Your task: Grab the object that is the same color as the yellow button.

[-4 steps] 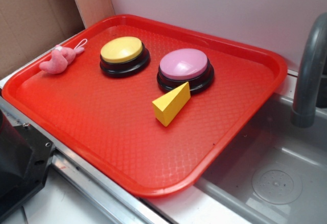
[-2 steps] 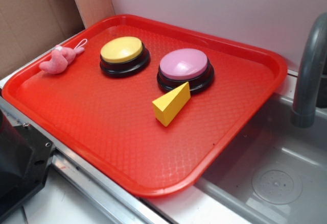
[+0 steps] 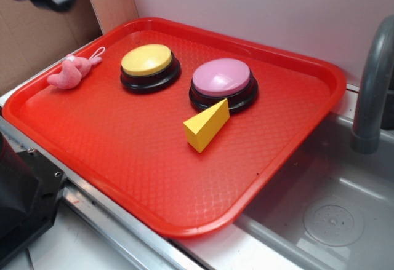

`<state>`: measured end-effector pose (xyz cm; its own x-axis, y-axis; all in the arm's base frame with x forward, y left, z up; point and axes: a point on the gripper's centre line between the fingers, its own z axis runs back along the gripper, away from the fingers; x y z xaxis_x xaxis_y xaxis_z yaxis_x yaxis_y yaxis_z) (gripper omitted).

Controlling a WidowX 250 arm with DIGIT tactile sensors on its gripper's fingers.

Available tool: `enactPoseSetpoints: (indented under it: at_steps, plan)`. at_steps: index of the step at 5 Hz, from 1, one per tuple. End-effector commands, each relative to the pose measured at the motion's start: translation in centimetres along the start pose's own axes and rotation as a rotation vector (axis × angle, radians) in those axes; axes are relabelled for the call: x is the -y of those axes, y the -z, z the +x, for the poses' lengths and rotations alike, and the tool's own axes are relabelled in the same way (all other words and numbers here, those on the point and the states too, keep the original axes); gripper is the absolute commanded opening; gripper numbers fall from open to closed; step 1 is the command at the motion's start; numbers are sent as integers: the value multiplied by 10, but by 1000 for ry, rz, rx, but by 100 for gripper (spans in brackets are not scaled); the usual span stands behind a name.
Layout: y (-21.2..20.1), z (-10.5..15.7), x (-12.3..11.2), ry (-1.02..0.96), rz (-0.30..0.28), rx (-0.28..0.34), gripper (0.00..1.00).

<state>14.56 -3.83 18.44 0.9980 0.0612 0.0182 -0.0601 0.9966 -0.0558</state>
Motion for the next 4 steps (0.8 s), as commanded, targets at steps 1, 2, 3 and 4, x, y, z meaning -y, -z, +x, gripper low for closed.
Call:
enactPoseSetpoints:
  at_steps: [1, 2, 3, 4]
  plan:
    - [43, 33, 30, -66, -34, 68, 100]
    - [63, 48, 41, -87, -45, 65, 100]
    - [88, 63, 55, -100, -33, 39, 100]
    - [103, 74, 68, -105, -62, 46, 100]
